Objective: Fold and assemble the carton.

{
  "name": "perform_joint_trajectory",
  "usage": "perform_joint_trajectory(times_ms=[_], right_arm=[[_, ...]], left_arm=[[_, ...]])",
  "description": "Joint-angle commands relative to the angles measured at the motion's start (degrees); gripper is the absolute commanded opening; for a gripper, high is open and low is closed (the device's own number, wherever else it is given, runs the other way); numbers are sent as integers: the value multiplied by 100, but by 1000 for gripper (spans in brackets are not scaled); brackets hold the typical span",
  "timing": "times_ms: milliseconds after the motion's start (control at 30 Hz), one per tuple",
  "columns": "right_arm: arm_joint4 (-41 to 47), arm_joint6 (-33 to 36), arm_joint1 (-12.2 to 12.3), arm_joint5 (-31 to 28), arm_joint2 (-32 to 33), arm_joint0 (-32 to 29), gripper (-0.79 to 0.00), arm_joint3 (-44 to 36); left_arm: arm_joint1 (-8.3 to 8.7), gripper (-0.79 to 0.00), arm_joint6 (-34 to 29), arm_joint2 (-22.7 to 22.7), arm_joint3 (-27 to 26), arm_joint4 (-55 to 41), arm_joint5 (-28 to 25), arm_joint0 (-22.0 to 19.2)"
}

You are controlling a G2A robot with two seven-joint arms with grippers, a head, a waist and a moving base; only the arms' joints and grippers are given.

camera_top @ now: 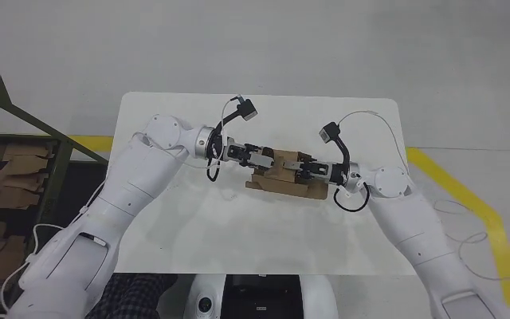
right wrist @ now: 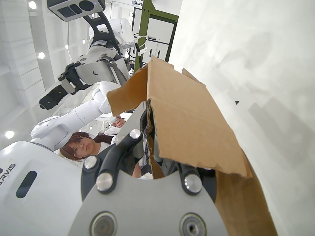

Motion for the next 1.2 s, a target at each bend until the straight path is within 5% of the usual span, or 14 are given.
perform_joint_trajectory(times_ms=[0,333,1167], right_arm=[[4,-5,0,4,9,-15,-785,-23],[85,17,20,-47,123,-144,-785,-129],[275,258,147,-164,575,-603,-785,-708]], left_arm=[[-19,0,27,63,19,3,-26,-44],[-78,0,135,238,175,61,-134,-170],[91,0,248,-336,300,106,-246,71]])
